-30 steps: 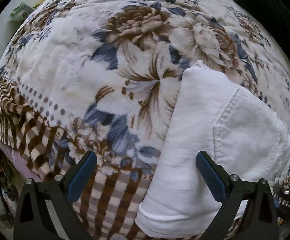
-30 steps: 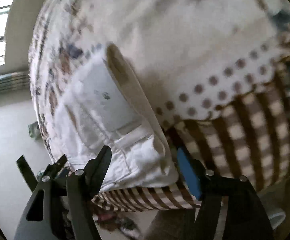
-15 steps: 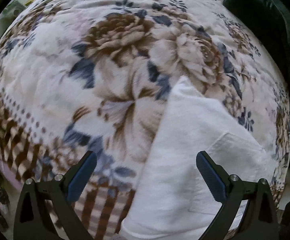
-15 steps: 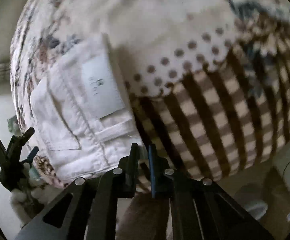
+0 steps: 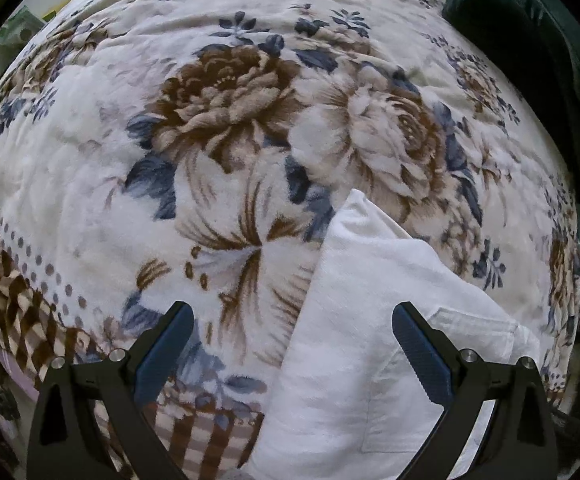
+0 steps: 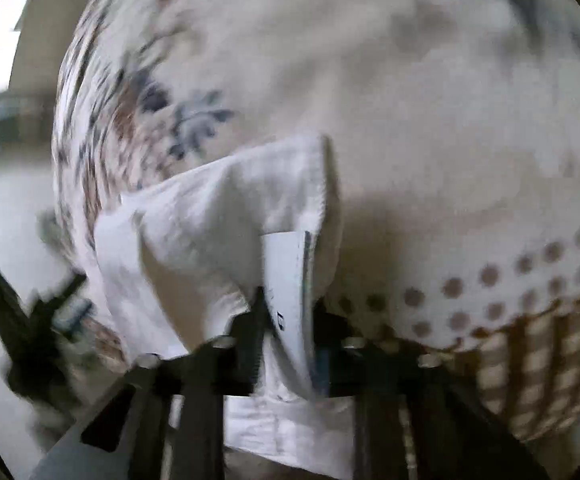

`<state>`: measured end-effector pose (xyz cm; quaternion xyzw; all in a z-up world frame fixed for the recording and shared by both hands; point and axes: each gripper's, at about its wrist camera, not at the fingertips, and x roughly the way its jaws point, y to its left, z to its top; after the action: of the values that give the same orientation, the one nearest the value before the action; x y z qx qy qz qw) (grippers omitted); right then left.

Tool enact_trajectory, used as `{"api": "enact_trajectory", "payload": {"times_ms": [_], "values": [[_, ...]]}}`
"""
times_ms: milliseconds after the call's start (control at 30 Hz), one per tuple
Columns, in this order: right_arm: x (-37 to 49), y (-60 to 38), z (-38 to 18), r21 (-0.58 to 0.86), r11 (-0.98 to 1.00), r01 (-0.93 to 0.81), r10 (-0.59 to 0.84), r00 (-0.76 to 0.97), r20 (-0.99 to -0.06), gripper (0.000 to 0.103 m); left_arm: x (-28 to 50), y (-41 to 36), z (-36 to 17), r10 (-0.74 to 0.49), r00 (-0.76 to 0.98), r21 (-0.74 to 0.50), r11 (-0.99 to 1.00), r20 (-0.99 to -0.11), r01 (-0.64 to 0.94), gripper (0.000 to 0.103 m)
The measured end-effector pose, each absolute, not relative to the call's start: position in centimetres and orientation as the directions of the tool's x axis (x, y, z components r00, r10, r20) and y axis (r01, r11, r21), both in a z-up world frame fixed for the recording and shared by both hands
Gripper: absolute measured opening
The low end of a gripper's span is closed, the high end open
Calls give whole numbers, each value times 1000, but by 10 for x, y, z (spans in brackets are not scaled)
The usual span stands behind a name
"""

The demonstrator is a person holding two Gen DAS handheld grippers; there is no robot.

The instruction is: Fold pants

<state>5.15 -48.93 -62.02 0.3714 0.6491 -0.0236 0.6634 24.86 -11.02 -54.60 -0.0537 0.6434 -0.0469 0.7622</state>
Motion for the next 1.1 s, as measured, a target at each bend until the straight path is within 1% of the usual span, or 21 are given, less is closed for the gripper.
{"api": "enact_trajectory", "payload": {"times_ms": [100, 167, 200, 267, 333, 400, 433, 467, 500, 633, 767, 800, 833, 867, 900, 933, 967, 1000, 1067, 1100], "values": [[46, -500, -579, 416, 744, 523, 344, 234, -909, 13, 254, -111, -546, -167, 161, -167, 986, -973, 13, 102], [40, -518, -571, 346, 767, 540, 258, 235, -937, 14, 258, -115, -549, -188, 159, -188, 982, -969, 14, 102], [34, -533, -583, 332, 736, 590, 251, 217, -943, 14, 261, -118, -552, -200, 150, -200, 980, -968, 16, 102], [33, -541, -606, 358, 698, 620, 318, 180, -931, 16, 269, -127, -558, -230, 135, -229, 973, -964, 23, 102], [36, -543, -617, 369, 694, 619, 350, 159, -923, 21, 278, -139, -567, -266, 105, -263, 964, -958, 40, 102], [46, -536, -623, 349, 721, 598, 347, 124, -930, 25, 290, -153, -582, -294, 71, -291, 955, -953, 49, 101], [50, -531, -626, 339, 728, 596, 339, 116, -933, 25, 294, -158, -588, -302, 62, -299, 953, -951, 54, 94], [50, -532, -627, 336, 724, 602, 335, 119, -935, 25, 299, -162, -594, -316, 60, -313, 948, -947, 62, 55], [48, -532, -629, 338, 719, 607, 335, 124, -934, 25, 306, -165, -604, -376, 39, -374, 926, -926, 55, 30], [50, -529, -632, 333, 715, 614, 318, 138, -938, 25, 318, -153, -619, -417, 10, -417, 908, -909, -26, 27], [48, -534, -631, 338, 716, 611, 321, 141, -936, 25, 325, -118, -634, -523, 24, -515, 830, -852, -212, 27], [49, -534, -632, 333, 718, 611, 321, 135, -938, 25, 326, -117, -627, -525, 39, -520, 827, -850, -213, 27], [50, -536, -633, 328, 717, 615, 323, 124, -938, 28, 325, -118, -619, -525, 49, -524, 829, -850, -195, 28], [50, -534, -632, 326, 719, 614, 324, 118, -939, 37, 323, -122, -606, -517, 56, -519, 840, -854, -161, 33], [50, -535, -627, 327, 722, 610, 326, 117, -938, 41, 318, -125, -594, -515, 62, -519, 845, -855, -128, 45], [46, -537, -620, 342, 715, 609, 335, 130, -933, 52, 311, -128, -582, -521, 66, -525, 845, -851, -102, 57], [40, -540, -613, 360, 704, 612, 346, 148, -927, 66, 304, -130, -574, -528, 66, -532, 842, -847, -86, 85], [31, -544, -602, 394, 677, 622, 361, 186, -914, 69, 291, -132, -561, -535, 65, -539, 840, -842, -65, 97], [12, -547, -590, 403, 636, 658, 362, 207, -909, 71, 267, -134, -550, -536, 52, -538, 842, -843, -41, 97], [-3, -549, -587, 382, 601, 702, 356, 193, -914, 71, 259, -131, -549, -527, 42, -529, 848, -849, -38, 97]]}}
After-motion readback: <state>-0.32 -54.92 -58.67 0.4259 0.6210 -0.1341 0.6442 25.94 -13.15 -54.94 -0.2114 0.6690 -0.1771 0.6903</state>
